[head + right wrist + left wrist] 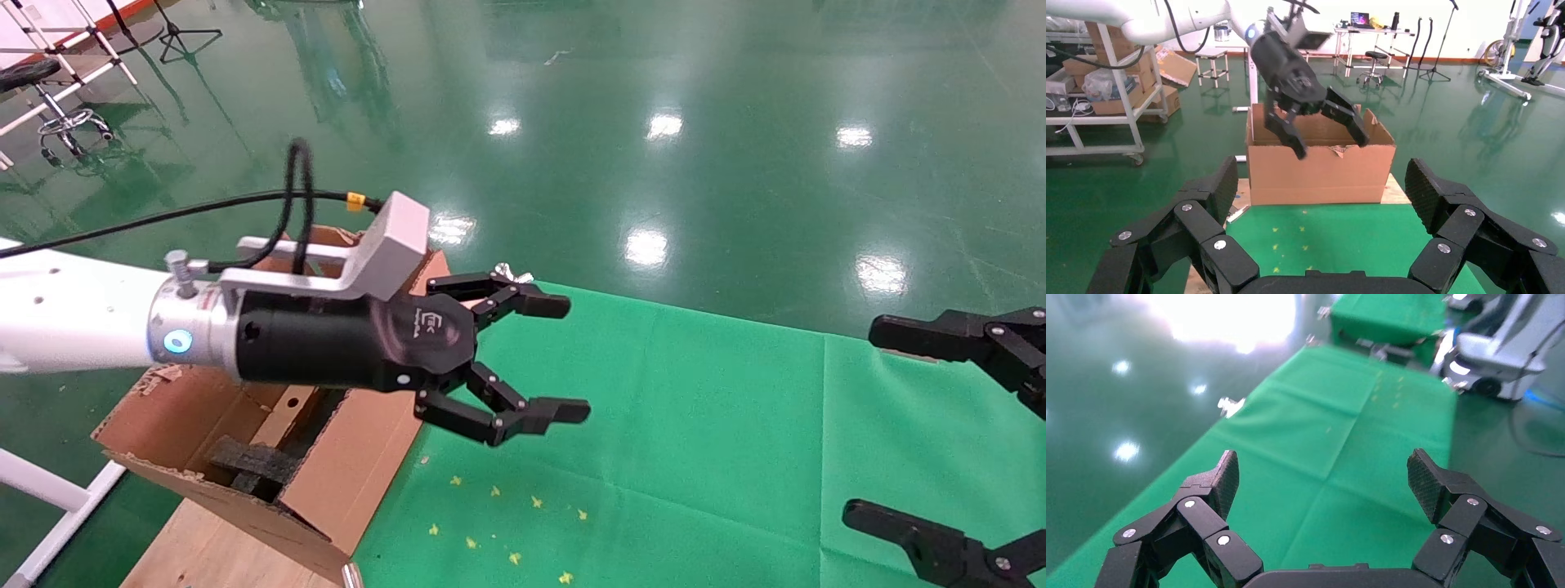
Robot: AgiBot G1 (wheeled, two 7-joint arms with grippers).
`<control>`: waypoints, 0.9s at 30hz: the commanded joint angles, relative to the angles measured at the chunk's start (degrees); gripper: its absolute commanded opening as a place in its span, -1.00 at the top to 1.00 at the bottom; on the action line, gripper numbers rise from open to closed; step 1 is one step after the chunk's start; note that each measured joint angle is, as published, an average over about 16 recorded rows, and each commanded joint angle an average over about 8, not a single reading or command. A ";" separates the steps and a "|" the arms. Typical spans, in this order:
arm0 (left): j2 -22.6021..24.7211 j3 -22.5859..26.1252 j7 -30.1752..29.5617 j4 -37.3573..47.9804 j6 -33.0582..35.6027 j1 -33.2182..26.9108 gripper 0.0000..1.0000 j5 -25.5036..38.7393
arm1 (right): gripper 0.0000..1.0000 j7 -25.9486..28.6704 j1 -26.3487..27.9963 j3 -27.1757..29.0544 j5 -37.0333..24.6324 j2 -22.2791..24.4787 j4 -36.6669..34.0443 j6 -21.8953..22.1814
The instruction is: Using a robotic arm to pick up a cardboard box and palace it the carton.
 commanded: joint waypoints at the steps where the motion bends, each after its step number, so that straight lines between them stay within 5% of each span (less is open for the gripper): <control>1: 0.01 -2.10 1.12 -1.19 0.62 1.79 -1.00 -1.39 | -1.00 0.00 0.00 0.00 0.00 0.00 0.00 0.00; 16: 0.04 -16.70 8.70 -9.46 4.95 14.21 -1.00 -11.08 | -1.00 -0.01 -0.01 0.00 0.01 0.01 -0.01 0.01; 27: 0.04 -16.78 8.66 -9.49 5.02 14.31 -1.00 -11.26 | -1.00 -0.01 -0.01 0.00 0.02 0.01 -0.02 0.02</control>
